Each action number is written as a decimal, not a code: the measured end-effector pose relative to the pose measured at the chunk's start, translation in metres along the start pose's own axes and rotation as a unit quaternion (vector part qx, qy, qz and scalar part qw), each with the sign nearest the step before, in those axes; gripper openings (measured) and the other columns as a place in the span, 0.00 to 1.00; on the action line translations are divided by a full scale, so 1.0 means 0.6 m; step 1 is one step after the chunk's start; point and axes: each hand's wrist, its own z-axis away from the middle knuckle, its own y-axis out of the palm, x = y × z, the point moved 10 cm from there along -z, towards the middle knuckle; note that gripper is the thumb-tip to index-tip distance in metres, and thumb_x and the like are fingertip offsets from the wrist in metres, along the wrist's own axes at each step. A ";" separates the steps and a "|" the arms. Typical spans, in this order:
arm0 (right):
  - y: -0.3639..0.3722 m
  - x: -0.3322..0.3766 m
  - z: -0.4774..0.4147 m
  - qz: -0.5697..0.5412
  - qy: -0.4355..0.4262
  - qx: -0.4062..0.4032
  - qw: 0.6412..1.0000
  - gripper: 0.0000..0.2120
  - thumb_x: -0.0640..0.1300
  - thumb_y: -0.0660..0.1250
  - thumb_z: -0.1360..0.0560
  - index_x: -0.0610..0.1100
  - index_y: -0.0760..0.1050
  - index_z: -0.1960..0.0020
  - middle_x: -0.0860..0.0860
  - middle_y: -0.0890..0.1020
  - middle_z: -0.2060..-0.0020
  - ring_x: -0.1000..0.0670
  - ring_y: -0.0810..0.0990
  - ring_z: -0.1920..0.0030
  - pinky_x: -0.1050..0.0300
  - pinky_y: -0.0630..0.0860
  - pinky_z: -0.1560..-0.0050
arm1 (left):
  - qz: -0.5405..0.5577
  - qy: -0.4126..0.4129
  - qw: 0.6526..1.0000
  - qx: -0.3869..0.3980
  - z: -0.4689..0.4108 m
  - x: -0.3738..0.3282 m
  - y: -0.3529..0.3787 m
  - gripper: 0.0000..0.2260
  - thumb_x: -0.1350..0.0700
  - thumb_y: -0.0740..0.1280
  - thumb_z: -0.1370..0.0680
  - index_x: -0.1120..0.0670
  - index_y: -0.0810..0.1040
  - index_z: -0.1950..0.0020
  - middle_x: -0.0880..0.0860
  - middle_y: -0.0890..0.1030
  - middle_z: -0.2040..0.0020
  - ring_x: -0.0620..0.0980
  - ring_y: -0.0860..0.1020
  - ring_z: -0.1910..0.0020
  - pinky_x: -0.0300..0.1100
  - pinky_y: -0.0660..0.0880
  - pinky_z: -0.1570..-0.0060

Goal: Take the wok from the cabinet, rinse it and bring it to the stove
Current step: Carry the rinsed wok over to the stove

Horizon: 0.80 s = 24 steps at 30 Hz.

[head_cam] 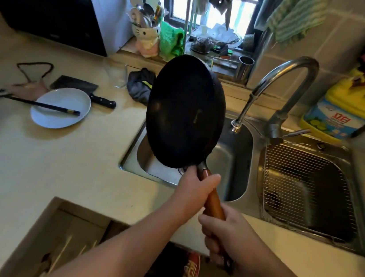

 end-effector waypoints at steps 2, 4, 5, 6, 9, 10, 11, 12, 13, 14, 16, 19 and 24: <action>0.023 0.008 0.011 -0.059 0.002 0.064 0.996 0.13 0.43 0.71 0.26 0.39 0.70 0.47 0.49 0.74 0.71 0.53 0.71 0.75 0.61 0.71 0.78 | 0.057 0.017 0.998 0.024 0.019 -0.011 -0.011 0.17 0.42 0.70 0.29 0.48 0.74 0.46 0.53 0.82 0.51 0.47 0.84 0.56 0.36 0.79 0.63; 0.050 0.012 0.019 -0.135 0.012 0.122 0.983 0.12 0.42 0.71 0.26 0.40 0.68 0.51 0.49 0.73 0.71 0.55 0.71 0.77 0.63 0.71 0.80 | 0.112 0.032 0.992 0.037 0.037 -0.015 -0.026 0.20 0.43 0.72 0.30 0.50 0.74 0.43 0.56 0.83 0.49 0.46 0.85 0.55 0.37 0.80 0.62; 0.063 0.013 0.021 -0.172 0.022 0.146 0.974 0.12 0.41 0.71 0.26 0.41 0.68 0.51 0.49 0.72 0.71 0.55 0.71 0.77 0.63 0.71 0.80 | 0.132 0.036 0.990 0.037 0.044 -0.015 -0.035 0.21 0.44 0.73 0.29 0.51 0.74 0.42 0.57 0.83 0.48 0.47 0.85 0.53 0.37 0.80 0.60; 0.074 0.011 0.023 -0.206 0.032 0.167 0.964 0.12 0.39 0.71 0.26 0.41 0.68 0.50 0.49 0.72 0.70 0.55 0.71 0.77 0.63 0.71 0.81 | 0.157 0.032 0.987 0.035 0.050 -0.012 -0.044 0.20 0.46 0.73 0.28 0.52 0.74 0.41 0.57 0.83 0.48 0.48 0.85 0.53 0.38 0.80 0.59; 0.095 0.003 0.018 -0.269 0.064 0.212 0.937 0.21 0.36 0.72 0.27 0.45 0.64 0.41 0.49 0.71 0.70 0.56 0.70 0.78 0.64 0.69 0.82 | 0.243 0.008 0.969 0.040 0.062 -0.007 -0.060 0.12 0.53 0.70 0.24 0.58 0.75 0.45 0.58 0.81 0.52 0.49 0.82 0.57 0.39 0.79 0.61; 0.101 -0.002 0.016 -0.277 0.076 0.228 0.930 0.23 0.36 0.72 0.28 0.46 0.63 0.41 0.49 0.70 0.70 0.56 0.70 0.78 0.64 0.68 0.82 | 0.244 0.003 0.969 0.036 0.065 -0.007 -0.065 0.08 0.55 0.69 0.22 0.57 0.76 0.47 0.57 0.80 0.55 0.48 0.81 0.59 0.39 0.79 0.63; 0.107 -0.006 0.015 -0.283 0.091 0.245 0.923 0.24 0.36 0.73 0.28 0.46 0.63 0.41 0.49 0.70 0.70 0.56 0.70 0.78 0.65 0.68 0.82 | 0.238 -0.004 0.971 0.025 0.067 -0.004 -0.070 0.06 0.56 0.68 0.22 0.57 0.76 0.49 0.56 0.80 0.58 0.48 0.80 0.60 0.39 0.78 0.63; 0.113 -0.011 0.014 -0.287 0.109 0.265 0.914 0.24 0.35 0.74 0.29 0.45 0.64 0.42 0.49 0.70 0.71 0.56 0.69 0.78 0.65 0.67 0.82 | 0.235 -0.013 0.972 0.007 0.070 0.000 -0.075 0.04 0.56 0.67 0.21 0.56 0.76 0.50 0.55 0.79 0.59 0.48 0.79 0.61 0.39 0.78 0.64; 0.117 -0.015 0.014 -0.289 0.129 0.285 0.905 0.23 0.34 0.75 0.30 0.44 0.65 0.43 0.49 0.70 0.71 0.56 0.69 0.79 0.65 0.66 0.82 | 0.233 -0.022 0.972 -0.017 0.072 0.006 -0.081 0.04 0.57 0.67 0.21 0.56 0.75 0.50 0.56 0.78 0.59 0.48 0.78 0.61 0.39 0.78 0.65; 0.121 -0.021 0.014 -0.284 0.149 0.302 0.898 0.21 0.34 0.75 0.31 0.42 0.66 0.46 0.49 0.70 0.72 0.56 0.69 0.79 0.64 0.65 0.83 | 0.233 -0.027 0.971 -0.045 0.076 0.012 -0.087 0.04 0.57 0.67 0.21 0.57 0.74 0.51 0.58 0.77 0.58 0.49 0.77 0.62 0.39 0.77 0.65; 0.122 -0.030 0.016 -0.253 0.185 0.330 0.890 0.16 0.34 0.74 0.31 0.41 0.67 0.52 0.49 0.70 0.72 0.56 0.68 0.80 0.64 0.64 0.83 | 0.231 -0.015 0.968 -0.099 0.088 0.019 -0.100 0.07 0.57 0.68 0.23 0.58 0.73 0.51 0.61 0.75 0.57 0.49 0.76 0.63 0.37 0.76 0.68; 0.118 -0.043 0.012 -0.137 0.228 0.343 0.901 0.08 0.35 0.68 0.28 0.41 0.69 0.61 0.50 0.70 0.74 0.56 0.67 0.80 0.64 0.65 0.83 | 0.200 0.001 0.963 -0.181 0.115 0.036 -0.122 0.06 0.57 0.68 0.23 0.58 0.74 0.51 0.57 0.79 0.61 0.47 0.78 0.65 0.38 0.77 0.66; 0.131 -0.061 -0.008 0.120 0.248 0.338 0.900 0.12 0.44 0.68 0.24 0.45 0.69 0.64 0.52 0.70 0.76 0.55 0.67 0.80 0.63 0.67 0.81 | 0.220 0.012 0.919 -0.325 0.182 0.063 -0.172 0.05 0.64 0.65 0.20 0.57 0.73 0.55 0.49 0.79 0.70 0.40 0.77 0.75 0.33 0.75 0.73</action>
